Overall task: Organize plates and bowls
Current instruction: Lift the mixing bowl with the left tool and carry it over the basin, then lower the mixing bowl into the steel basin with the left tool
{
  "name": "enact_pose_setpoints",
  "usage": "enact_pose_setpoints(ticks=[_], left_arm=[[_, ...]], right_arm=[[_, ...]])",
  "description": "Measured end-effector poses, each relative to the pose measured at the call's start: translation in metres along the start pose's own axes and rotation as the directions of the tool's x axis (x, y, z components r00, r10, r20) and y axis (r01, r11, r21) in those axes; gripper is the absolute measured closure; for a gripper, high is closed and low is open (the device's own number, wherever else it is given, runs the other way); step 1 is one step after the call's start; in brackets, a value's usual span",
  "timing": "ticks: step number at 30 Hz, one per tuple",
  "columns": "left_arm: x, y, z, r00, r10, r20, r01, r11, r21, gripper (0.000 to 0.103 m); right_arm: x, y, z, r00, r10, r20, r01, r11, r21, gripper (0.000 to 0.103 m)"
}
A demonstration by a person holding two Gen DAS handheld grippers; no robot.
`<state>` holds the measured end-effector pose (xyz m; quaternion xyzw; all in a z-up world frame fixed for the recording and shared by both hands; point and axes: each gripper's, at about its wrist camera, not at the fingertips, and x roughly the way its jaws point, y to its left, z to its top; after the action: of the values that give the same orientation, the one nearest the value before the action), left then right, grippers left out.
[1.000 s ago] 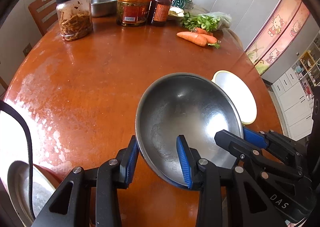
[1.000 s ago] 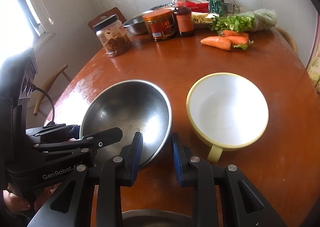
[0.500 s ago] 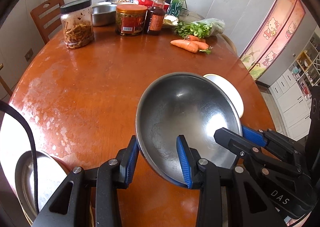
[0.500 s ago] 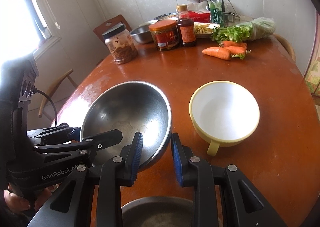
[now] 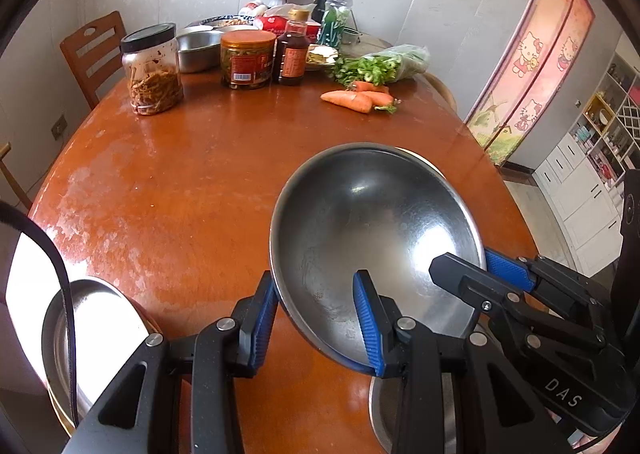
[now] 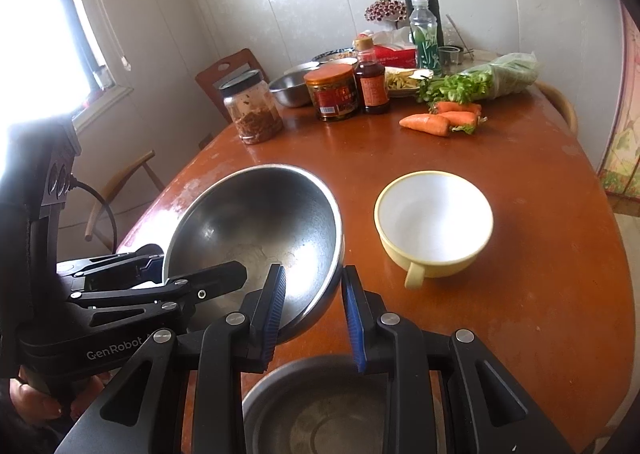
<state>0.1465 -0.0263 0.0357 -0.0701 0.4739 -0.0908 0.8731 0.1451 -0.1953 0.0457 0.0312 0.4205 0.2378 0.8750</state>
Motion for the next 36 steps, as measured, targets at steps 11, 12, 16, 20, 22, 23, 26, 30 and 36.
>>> enact_pose_setpoints(ticks=[11, 12, 16, 20, 22, 23, 26, 30, 36], left_arm=[[-0.020, -0.030, -0.015, 1.000, -0.011, 0.028, 0.010, 0.998, 0.057, 0.064], [-0.021, -0.033, -0.017, 0.999, -0.014, 0.029, 0.012, 0.998, 0.063, 0.064], [-0.024, -0.042, -0.023, 0.999, -0.023, 0.034, 0.020, 0.997, 0.075, 0.064], [-0.025, -0.052, -0.032, 0.999, -0.027, 0.037, 0.024, 0.996, 0.087, 0.064], [-0.025, -0.056, -0.037, 0.999, -0.029, 0.038, 0.025, 0.995, 0.093, 0.064], [-0.025, -0.057, -0.038, 0.999, -0.029, 0.038, 0.025, 0.995, 0.095, 0.064], [-0.025, -0.062, -0.045, 0.999, -0.035, 0.041, 0.031, 0.995, 0.099, 0.064], [-0.022, -0.067, -0.058, 0.999, -0.040, 0.033, 0.037, 0.994, 0.107, 0.064], [-0.013, -0.071, -0.075, 0.999, -0.037, 0.008, 0.035, 0.992, 0.121, 0.064]], right_arm=[[-0.036, -0.003, -0.019, 0.999, -0.026, 0.041, 0.026, 1.000, 0.008, 0.073], [-0.039, -0.003, -0.021, 0.999, -0.030, 0.045, 0.029, 1.000, 0.007, 0.073], [-0.049, -0.007, -0.028, 0.998, -0.038, 0.055, 0.037, 0.999, 0.016, 0.073], [-0.057, -0.010, -0.036, 0.997, -0.047, 0.060, 0.046, 0.999, 0.020, 0.073], [-0.060, -0.013, -0.039, 0.997, -0.050, 0.061, 0.049, 0.999, 0.023, 0.073], [-0.061, -0.014, -0.042, 0.997, -0.052, 0.061, 0.051, 0.998, 0.024, 0.073], [-0.064, -0.016, -0.047, 0.997, -0.054, 0.063, 0.052, 0.998, 0.025, 0.073], [-0.068, -0.020, -0.058, 0.996, -0.058, 0.070, 0.056, 0.998, 0.027, 0.073], [-0.070, -0.023, -0.080, 0.996, -0.064, 0.054, 0.062, 0.997, 0.039, 0.073]])
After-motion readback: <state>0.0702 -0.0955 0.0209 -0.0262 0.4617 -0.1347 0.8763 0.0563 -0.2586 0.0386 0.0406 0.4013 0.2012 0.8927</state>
